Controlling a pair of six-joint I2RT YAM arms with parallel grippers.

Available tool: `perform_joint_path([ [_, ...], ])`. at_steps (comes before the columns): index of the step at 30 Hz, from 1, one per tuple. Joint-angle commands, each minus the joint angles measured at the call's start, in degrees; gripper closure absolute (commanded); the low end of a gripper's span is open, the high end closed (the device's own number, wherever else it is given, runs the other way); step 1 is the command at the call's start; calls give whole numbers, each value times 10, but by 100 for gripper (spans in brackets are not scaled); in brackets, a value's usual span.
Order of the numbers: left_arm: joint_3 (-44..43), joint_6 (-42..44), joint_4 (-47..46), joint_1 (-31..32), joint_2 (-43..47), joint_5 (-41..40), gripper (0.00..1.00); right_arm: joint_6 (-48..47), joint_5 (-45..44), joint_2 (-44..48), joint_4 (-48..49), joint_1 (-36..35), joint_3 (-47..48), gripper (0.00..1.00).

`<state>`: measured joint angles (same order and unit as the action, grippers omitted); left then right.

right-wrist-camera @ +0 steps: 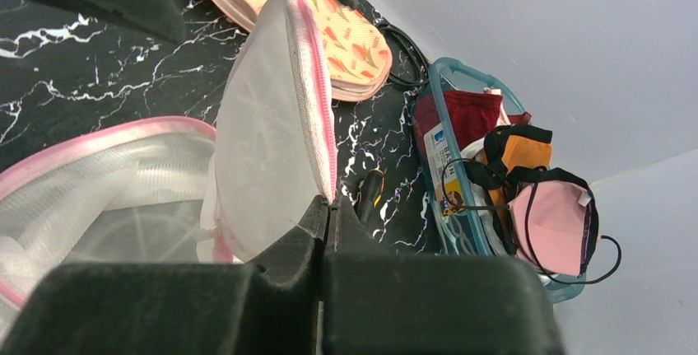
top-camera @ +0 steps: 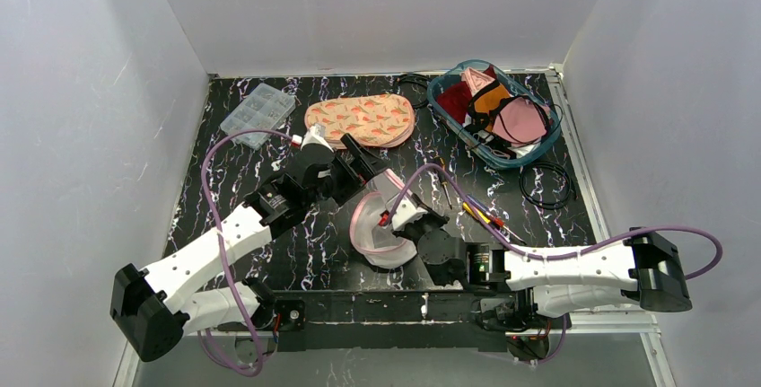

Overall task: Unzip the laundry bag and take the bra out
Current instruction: Close the laundry bag at the center of the board.

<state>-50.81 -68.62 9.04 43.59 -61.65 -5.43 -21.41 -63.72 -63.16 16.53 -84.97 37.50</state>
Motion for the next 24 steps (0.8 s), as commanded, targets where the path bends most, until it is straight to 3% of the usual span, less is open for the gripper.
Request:
perform_joint_path([
  [1,-31,0,-13,-4,-7,7,3,-12,-9,8,34,-9,-13,99],
  [4,-29,4,-20,-4,-16,19,10,-14,-8,12,35,-14,-17,99],
  [13,-2,27,-67,-6,-54,51,75,-7,14,23,22,-26,-23,99],
  [16,9,34,-77,-7,-50,53,91,6,27,30,9,-28,-23,97],
  [18,13,45,-72,-7,-45,53,100,23,28,34,-8,-28,-17,69],
  [20,20,61,-68,-6,-36,54,100,50,31,38,-25,-26,-11,39],
  [22,38,74,-76,-6,-22,54,100,96,41,45,-59,-19,-2,26],
  [24,72,87,-102,-6,-6,74,100,155,61,59,-91,-2,1,20],
])
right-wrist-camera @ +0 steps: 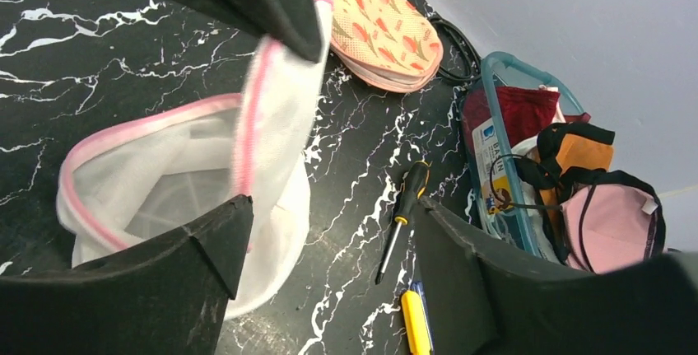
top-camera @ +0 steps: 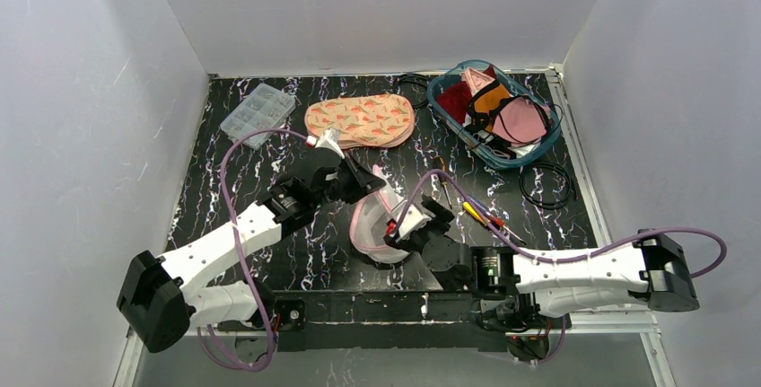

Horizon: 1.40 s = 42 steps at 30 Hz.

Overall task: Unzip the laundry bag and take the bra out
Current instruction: Close the laundry bag at the center of the board.

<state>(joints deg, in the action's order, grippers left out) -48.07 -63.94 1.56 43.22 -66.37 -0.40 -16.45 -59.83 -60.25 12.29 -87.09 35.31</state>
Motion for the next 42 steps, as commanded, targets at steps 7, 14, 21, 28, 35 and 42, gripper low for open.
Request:
perform_joint_path([
  [7,133,91,-66,-3,95,47,100,340,247,99,-97,191,-17,15],
  [14,220,108,-130,-7,171,53,100,492,520,77,-6,354,-76,19],
  [21,281,97,-262,-23,211,116,100,547,620,59,62,409,-102,23],
  [28,282,77,-386,-28,176,166,100,542,563,196,-6,441,-126,21],
  [35,295,51,-499,-33,77,196,100,549,563,268,-39,447,-163,21],
  [42,288,7,-678,-41,-74,254,100,552,583,308,-37,448,-195,21],
])
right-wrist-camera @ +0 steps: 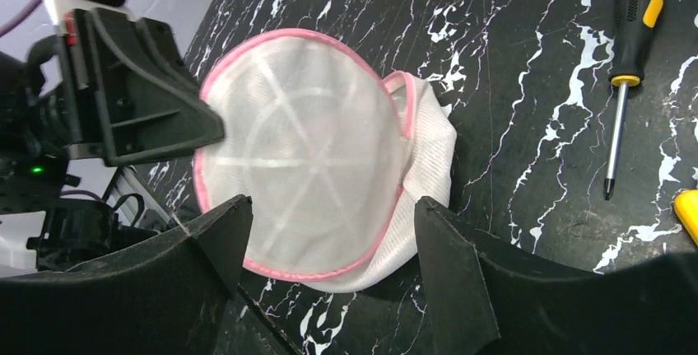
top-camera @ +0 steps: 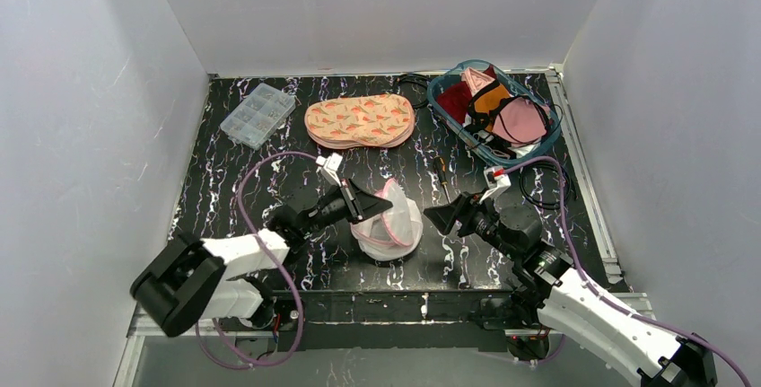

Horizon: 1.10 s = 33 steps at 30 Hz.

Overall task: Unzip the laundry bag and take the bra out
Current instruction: Close the laundry bag at the center of the board.

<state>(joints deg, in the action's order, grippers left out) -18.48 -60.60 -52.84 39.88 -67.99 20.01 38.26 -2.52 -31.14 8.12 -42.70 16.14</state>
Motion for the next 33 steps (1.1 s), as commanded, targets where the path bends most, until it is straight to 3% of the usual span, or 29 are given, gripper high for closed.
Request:
perform_joint_path([
  [1,-11,-28,-141,-8,-72,56,100,4,10,18,1,4,-5,21],
  [5,-11,-20,-122,-14,-101,57,100,2,11,21,-8,4,-6,21],
  [9,-13,25,-1,-20,-87,34,98,-1,11,21,-15,4,-6,21],
  [11,-15,50,62,-22,-67,20,84,-3,10,20,-19,5,-5,20],
  [13,-17,73,121,-22,-41,3,64,-5,9,20,-21,5,-6,20],
  [15,-23,99,183,-22,-5,-14,54,-6,9,19,-23,5,-7,20],
  [26,-100,203,510,-23,111,-86,34,-28,20,8,-57,5,15,20],
  [33,-172,256,726,-21,182,-161,33,-62,43,-39,-121,4,79,22],
])
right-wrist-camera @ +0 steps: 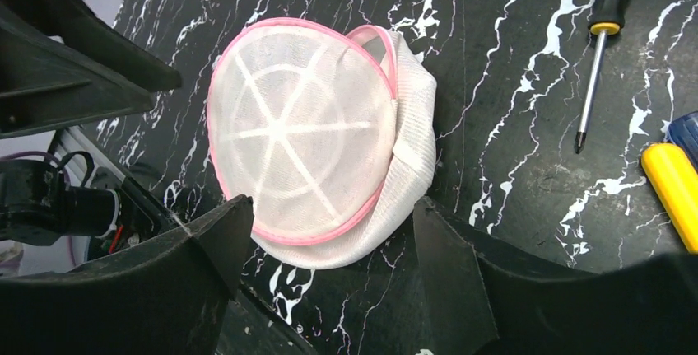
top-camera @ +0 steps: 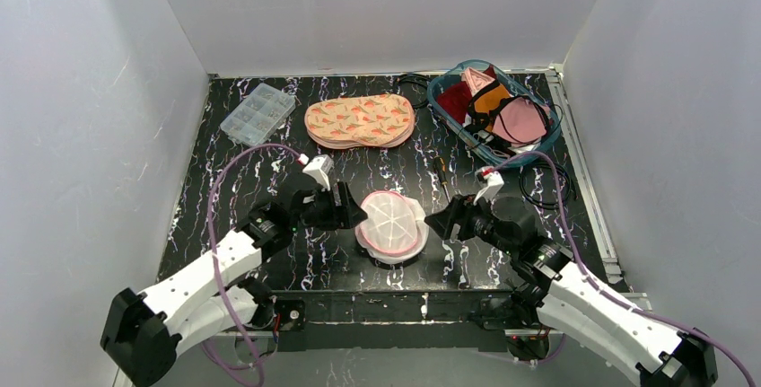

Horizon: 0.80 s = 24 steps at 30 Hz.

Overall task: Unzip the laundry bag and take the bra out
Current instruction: Close the laundry bag at the center of the board.

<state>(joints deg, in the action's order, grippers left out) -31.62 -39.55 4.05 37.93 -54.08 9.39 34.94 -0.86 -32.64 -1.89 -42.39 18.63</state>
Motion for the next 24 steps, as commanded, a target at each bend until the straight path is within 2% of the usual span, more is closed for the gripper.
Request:
perform_joint_path([
  [1,-44,41,158,-1,54,-54,34,-29,36,-39,-20,1,61,24],
  [5,-46,8,94,1,64,-8,45,-24,63,-87,-8,-3,85,33],
  [8,-44,-18,13,4,27,40,59,-12,72,-121,14,-12,98,39],
  [12,-45,-44,-78,22,-30,58,74,7,76,-174,64,-28,104,44],
  [18,-31,-35,-89,43,-95,26,82,27,64,-247,137,-68,94,44],
  [24,31,-40,-130,43,-97,-1,89,36,46,-287,190,-86,47,40],
])
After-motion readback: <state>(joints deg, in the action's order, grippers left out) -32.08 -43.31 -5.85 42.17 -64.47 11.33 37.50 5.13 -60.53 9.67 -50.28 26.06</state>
